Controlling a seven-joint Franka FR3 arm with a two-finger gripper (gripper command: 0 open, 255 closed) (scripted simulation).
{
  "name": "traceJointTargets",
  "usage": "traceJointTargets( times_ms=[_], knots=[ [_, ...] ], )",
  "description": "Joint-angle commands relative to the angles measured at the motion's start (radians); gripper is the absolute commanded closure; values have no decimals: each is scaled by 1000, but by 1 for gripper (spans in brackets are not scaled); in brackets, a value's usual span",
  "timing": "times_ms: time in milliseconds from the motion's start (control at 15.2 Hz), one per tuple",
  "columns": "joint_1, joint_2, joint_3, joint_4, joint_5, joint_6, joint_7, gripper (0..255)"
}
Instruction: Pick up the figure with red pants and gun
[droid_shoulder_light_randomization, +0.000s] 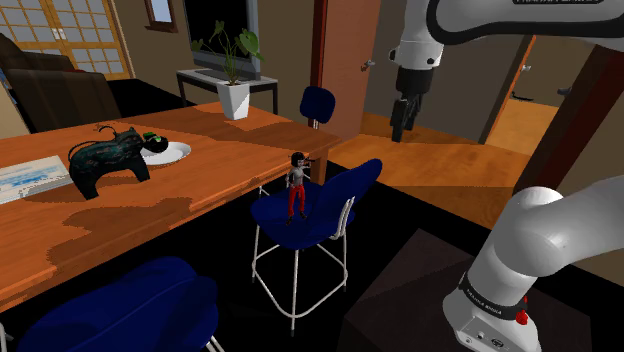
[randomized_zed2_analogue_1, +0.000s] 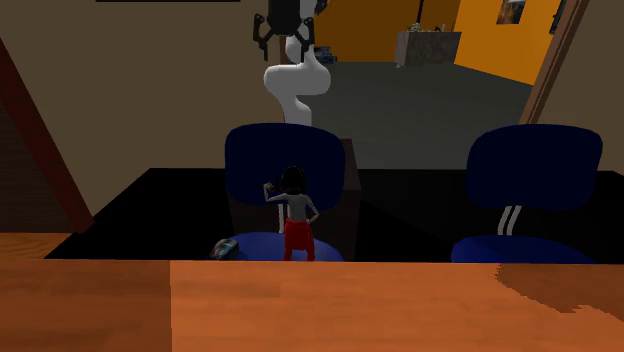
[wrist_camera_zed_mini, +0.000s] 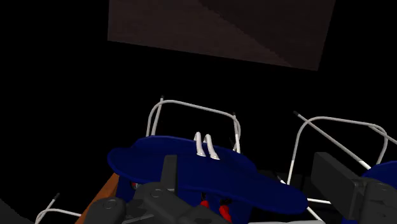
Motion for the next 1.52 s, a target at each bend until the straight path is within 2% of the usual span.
traceJointTargets(
  times_ms=[0,396,726,1056,1452],
  knots=[
    [0,0,0,0,0,0,0,0],
    [35,210,-82,67,-49,130,-236,0],
    [65,401,-129,164,-61,215,-425,0],
    [88,597,-153,293,-53,273,-606,0],
    [103,832,-146,482,-33,305,-806,0]
  ],
)
